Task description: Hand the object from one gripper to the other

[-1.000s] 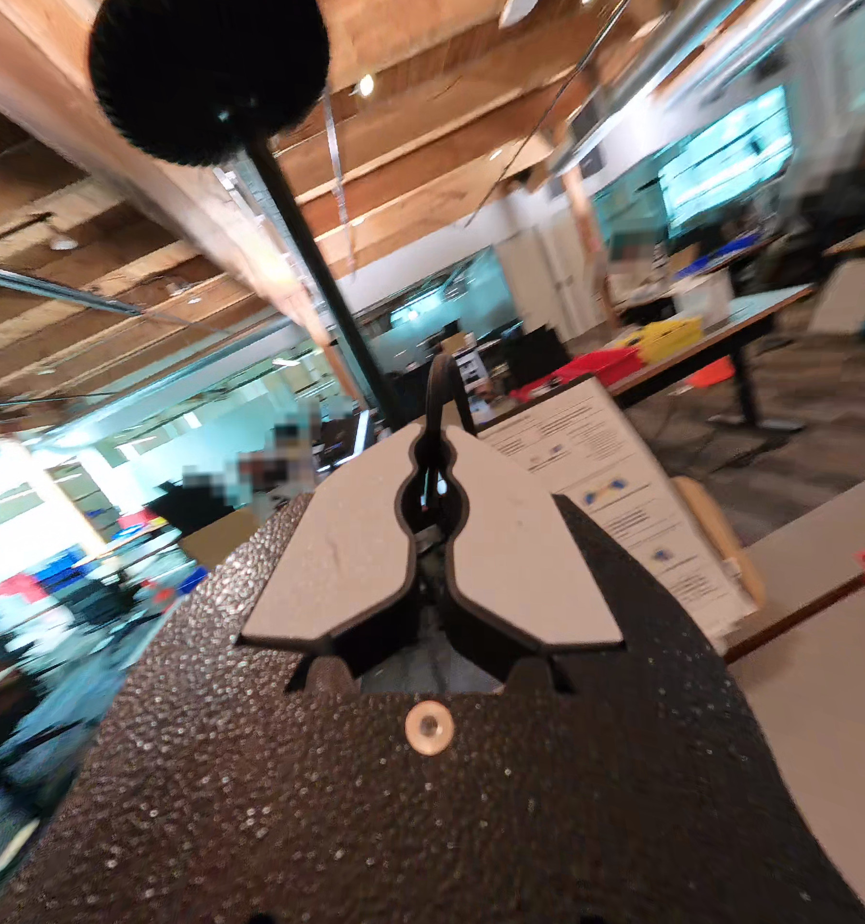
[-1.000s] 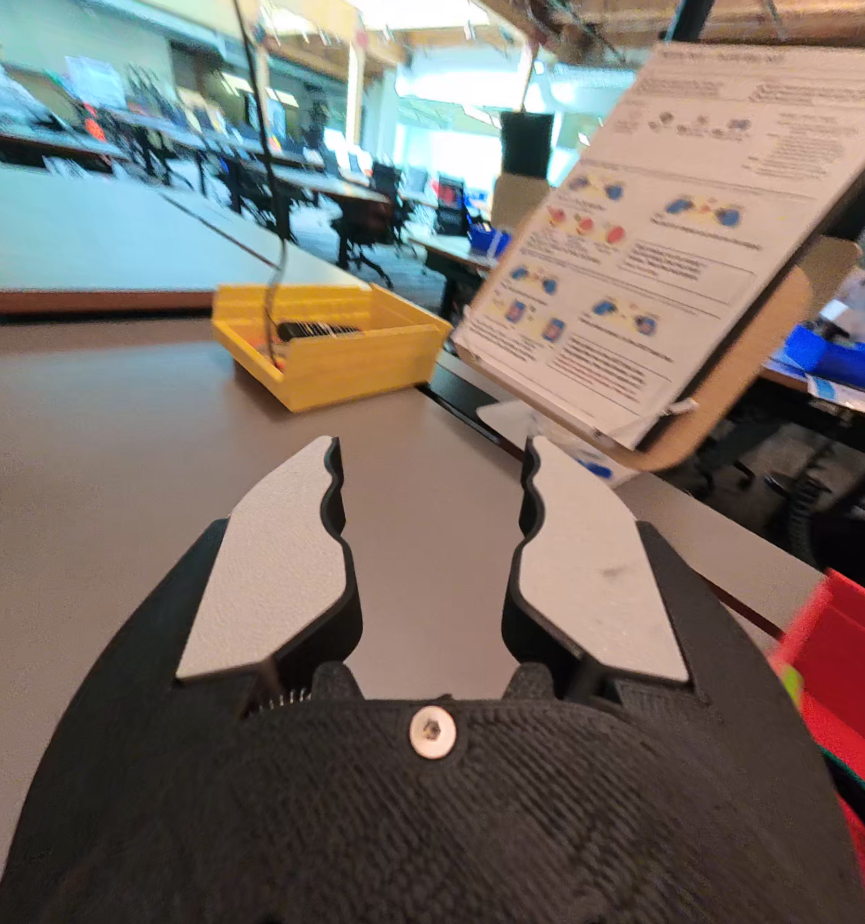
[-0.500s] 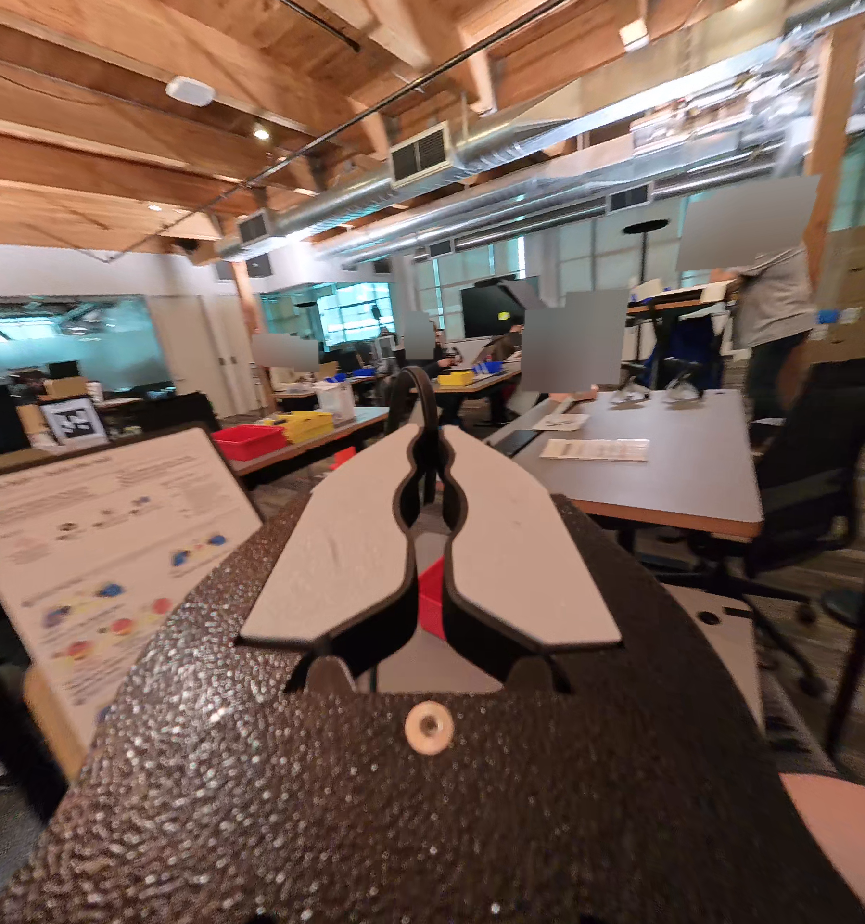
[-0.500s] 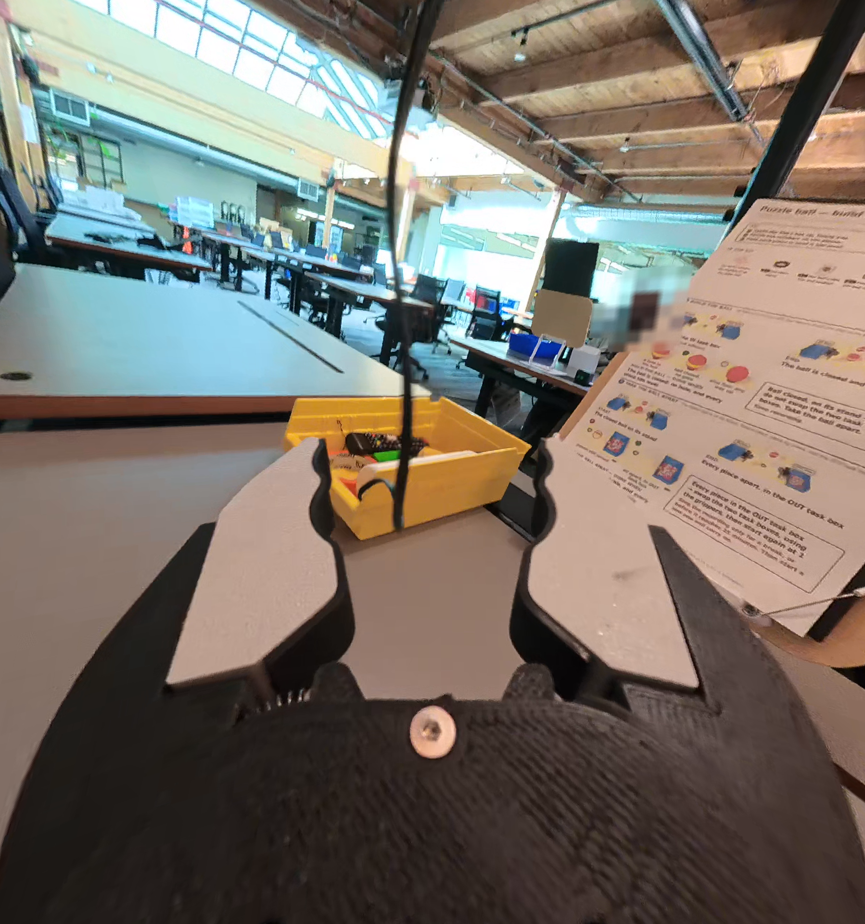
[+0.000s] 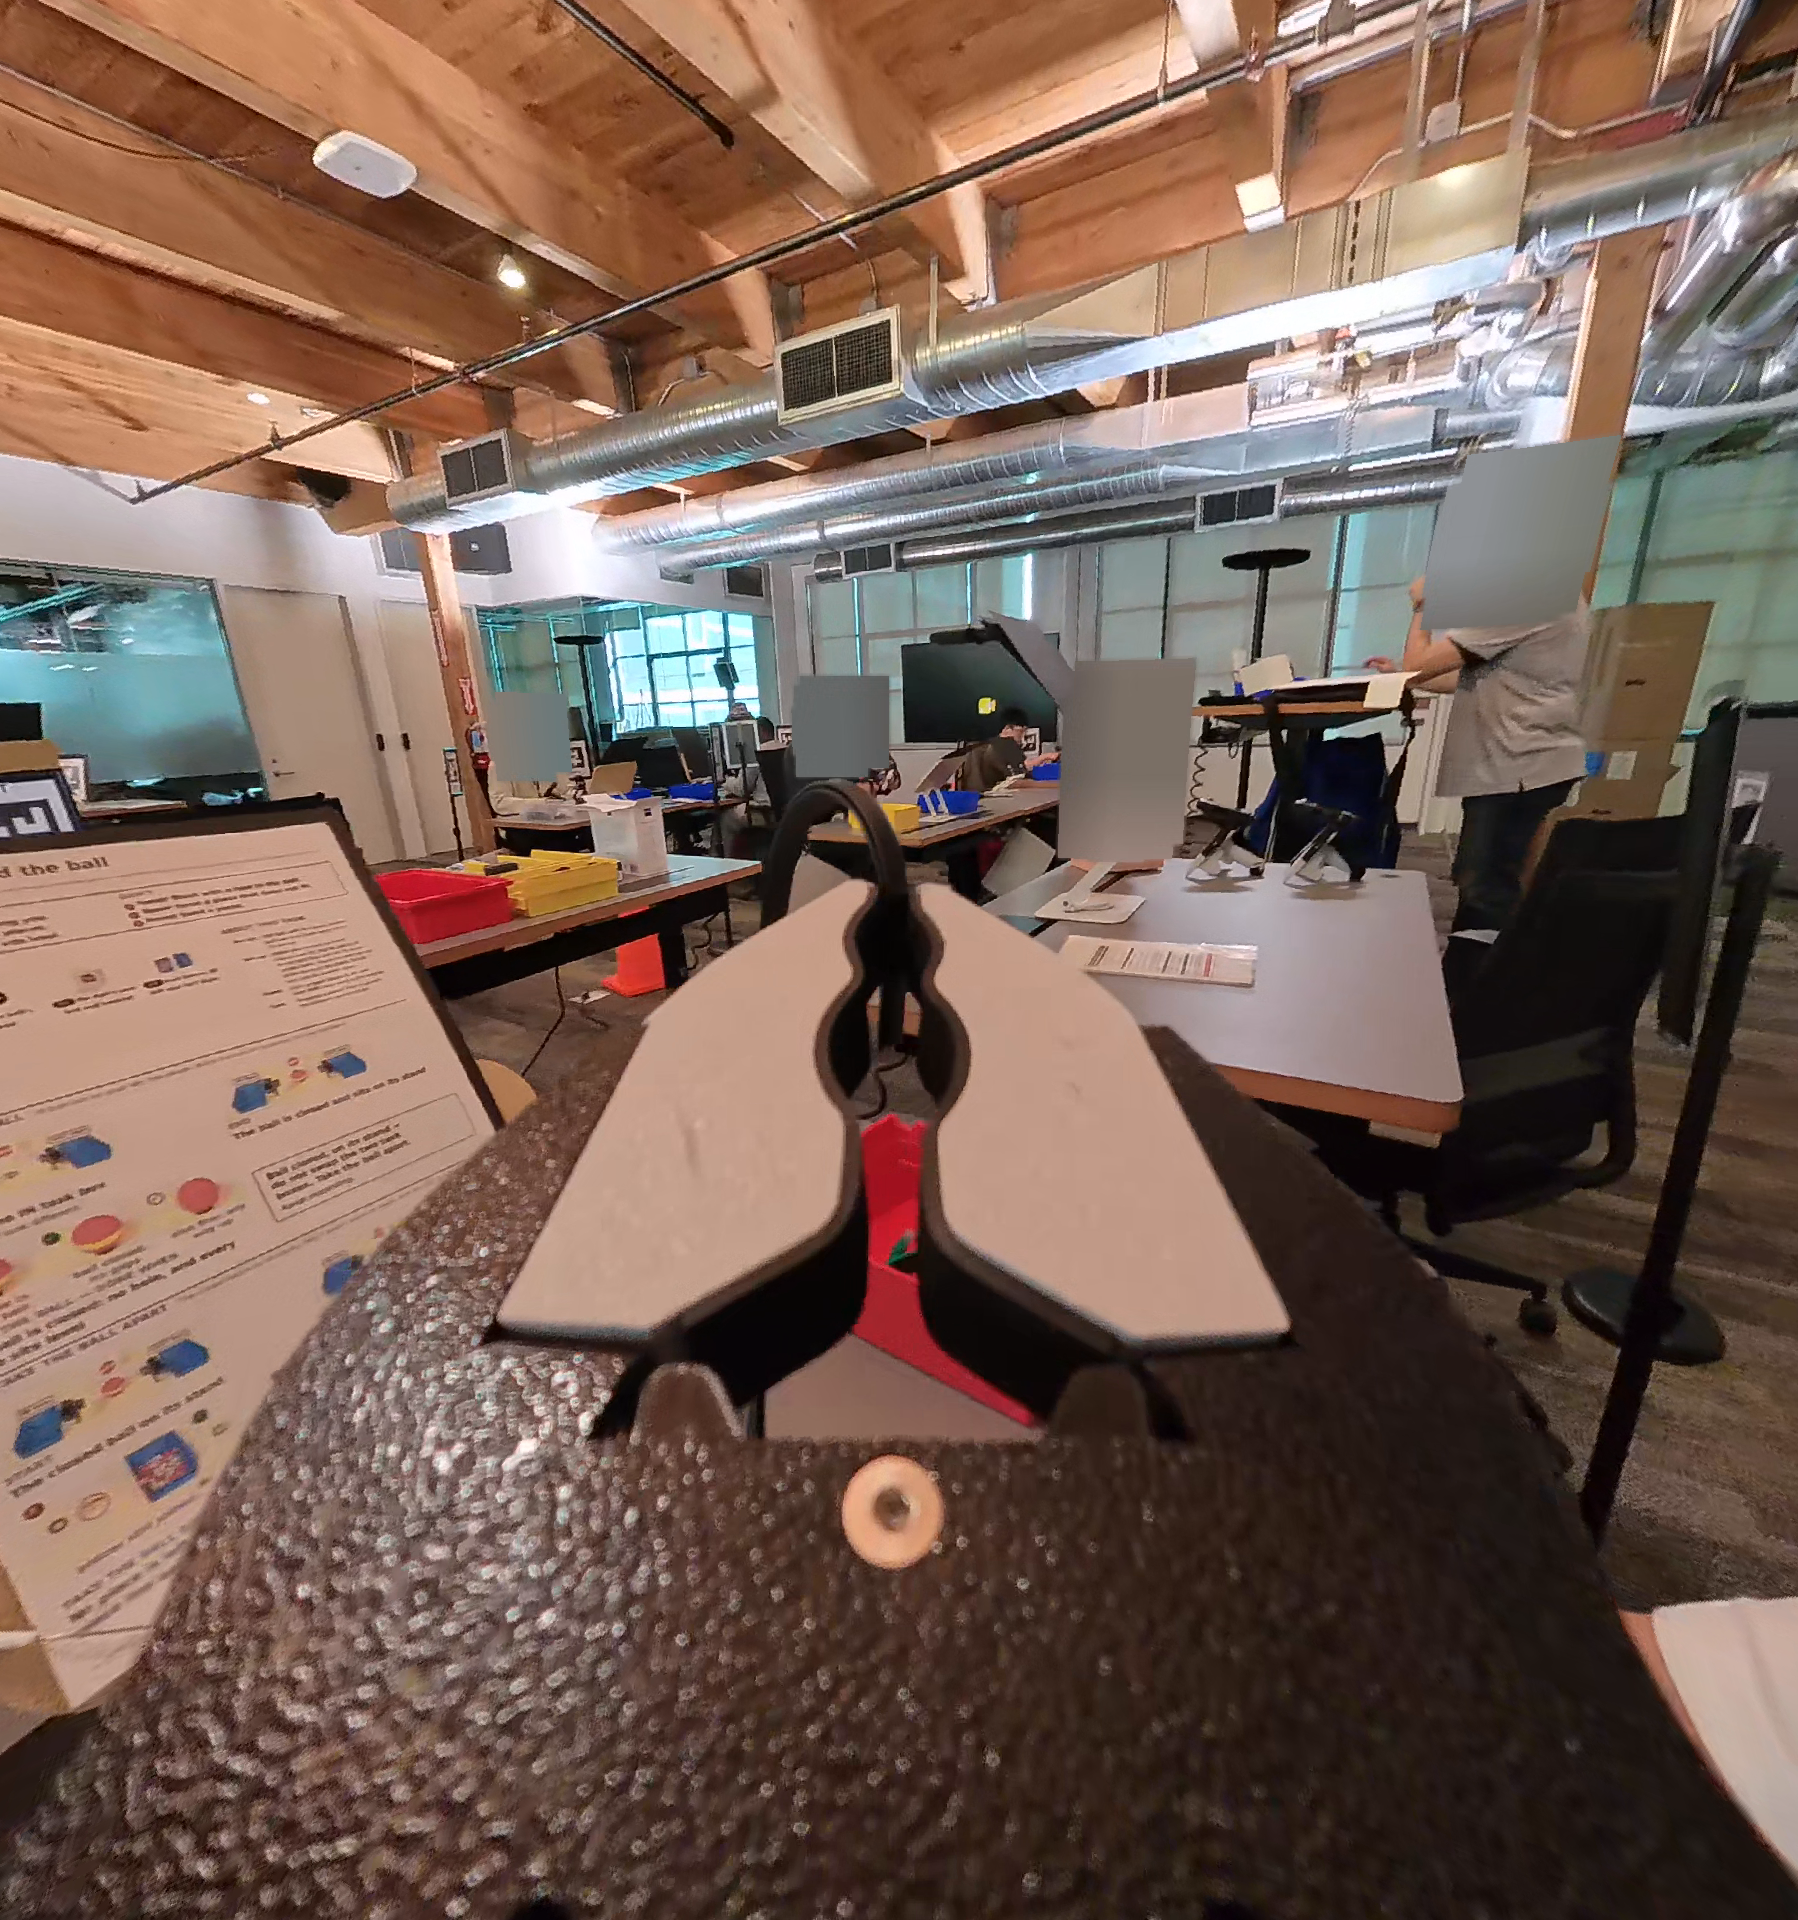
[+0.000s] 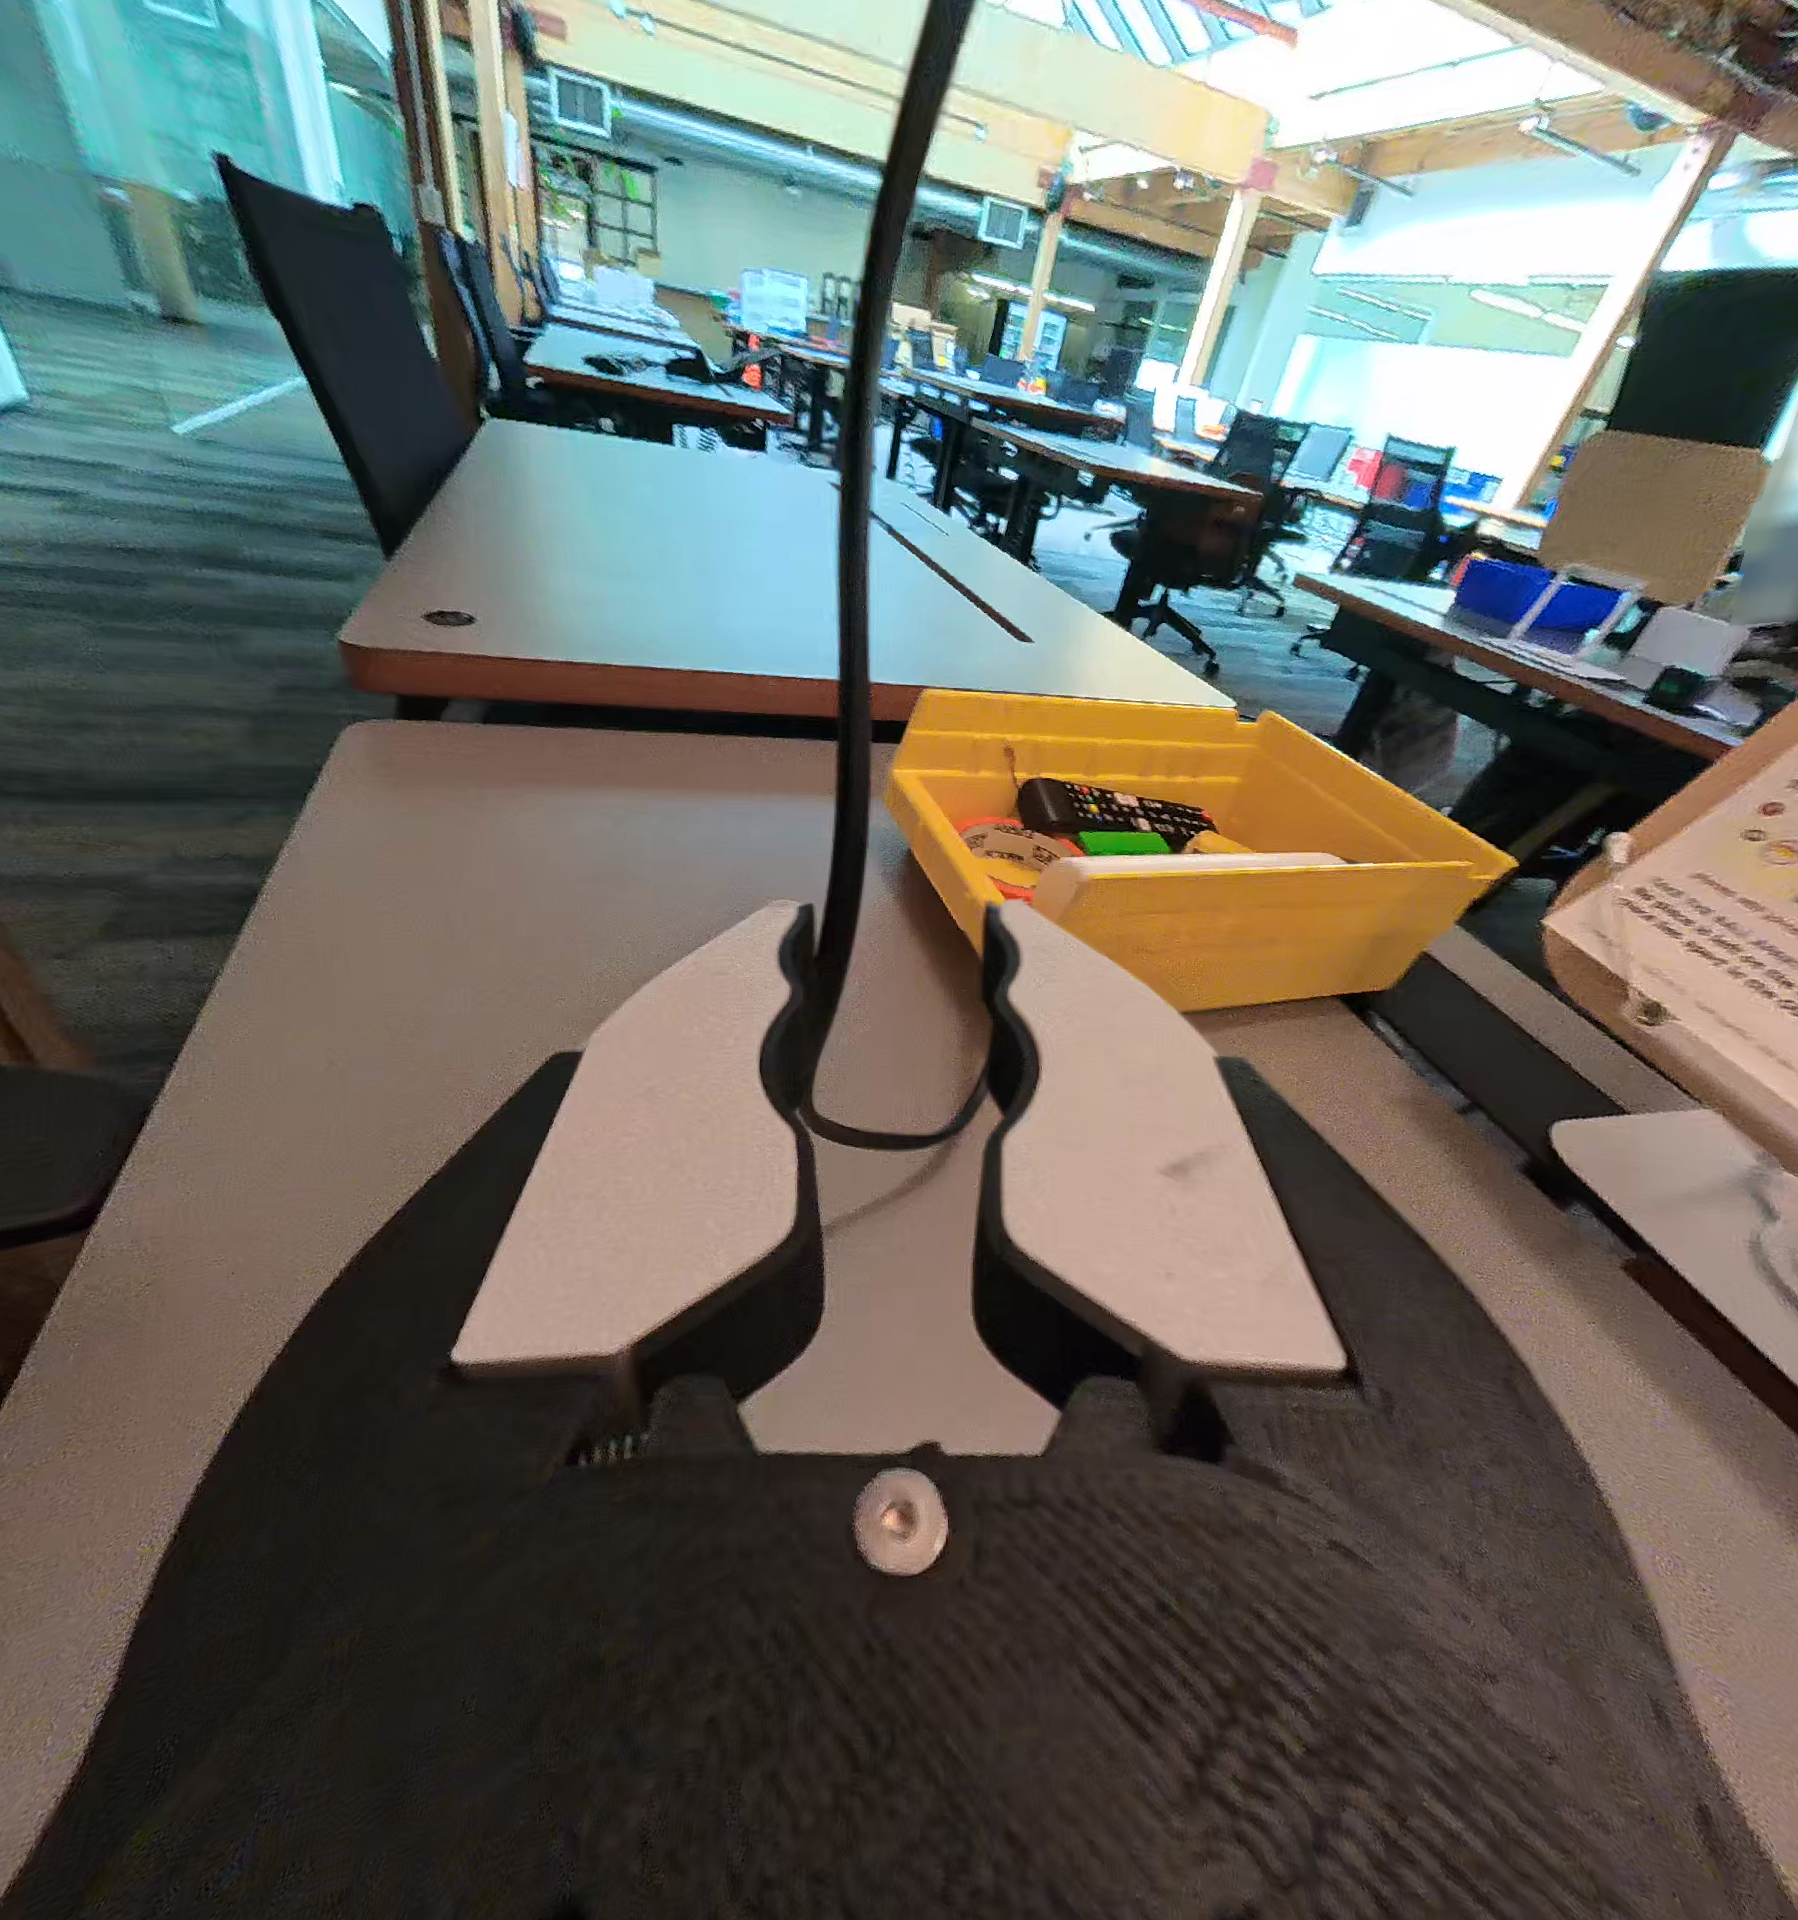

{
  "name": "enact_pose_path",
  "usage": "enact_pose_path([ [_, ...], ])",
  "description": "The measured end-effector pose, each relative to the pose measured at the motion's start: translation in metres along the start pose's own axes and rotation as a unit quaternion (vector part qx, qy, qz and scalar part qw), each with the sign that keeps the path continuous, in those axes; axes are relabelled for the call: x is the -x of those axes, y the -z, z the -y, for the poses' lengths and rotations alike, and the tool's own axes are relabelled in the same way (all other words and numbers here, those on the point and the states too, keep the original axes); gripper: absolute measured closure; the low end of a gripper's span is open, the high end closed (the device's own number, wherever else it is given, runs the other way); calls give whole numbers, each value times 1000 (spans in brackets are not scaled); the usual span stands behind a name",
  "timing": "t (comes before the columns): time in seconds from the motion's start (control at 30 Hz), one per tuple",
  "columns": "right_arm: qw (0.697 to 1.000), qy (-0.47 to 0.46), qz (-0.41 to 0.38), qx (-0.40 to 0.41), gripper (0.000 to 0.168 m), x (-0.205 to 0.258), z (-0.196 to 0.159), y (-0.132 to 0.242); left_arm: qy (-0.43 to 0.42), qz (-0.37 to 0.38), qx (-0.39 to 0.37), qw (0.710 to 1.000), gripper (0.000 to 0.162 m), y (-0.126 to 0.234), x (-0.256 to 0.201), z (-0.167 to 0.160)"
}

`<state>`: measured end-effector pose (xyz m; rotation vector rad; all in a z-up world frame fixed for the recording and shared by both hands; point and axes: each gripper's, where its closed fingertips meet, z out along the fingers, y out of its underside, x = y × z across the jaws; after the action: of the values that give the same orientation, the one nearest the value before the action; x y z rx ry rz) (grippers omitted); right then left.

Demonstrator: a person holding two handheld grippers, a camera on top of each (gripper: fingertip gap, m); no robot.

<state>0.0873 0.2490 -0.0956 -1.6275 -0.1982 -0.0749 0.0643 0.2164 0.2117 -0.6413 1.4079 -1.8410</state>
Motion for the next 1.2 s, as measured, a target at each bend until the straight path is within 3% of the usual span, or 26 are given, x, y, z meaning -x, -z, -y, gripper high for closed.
enact_pose_path([
  [0.07,1000,-9,-2,-4,163,0,-1,-4,8,-1,-5,1000,159,2,1,-2],
  [0.27,999,-33,-22,-18,165,-10,4,4,-1,27,-1,1000,159,17,12,-11],
  [0.43,983,-26,-144,-109,165,-63,61,76,-34,53,49,997,159,47,22,-46],
  [0.57,971,19,-206,-124,165,-86,99,137,-31,23,105,994,159,72,15,-103],
  [0.73,964,45,-225,-133,165,-82,132,187,-18,-20,219,975,158,96,13,-209],
  [0.83,960,69,-242,-125,165,-78,139,204,-49,-6,322,946,122,108,26,-273],
  [0.93,960,81,-245,-110,165,-75,134,212,-68,49,386,919,97,116,51,-307],
  [1.03,965,68,-223,-120,165,-64,127,212,-44,5,336,941,95,95,33,-306],
  [1.13,971,58,-188,-139,165,-49,122,206,7,-107,251,962,95,65,-18,-292],
  [1.2,973,59,-172,-141,165,-41,118,199,54,-181,211,959,92,47,-54,-285],
])
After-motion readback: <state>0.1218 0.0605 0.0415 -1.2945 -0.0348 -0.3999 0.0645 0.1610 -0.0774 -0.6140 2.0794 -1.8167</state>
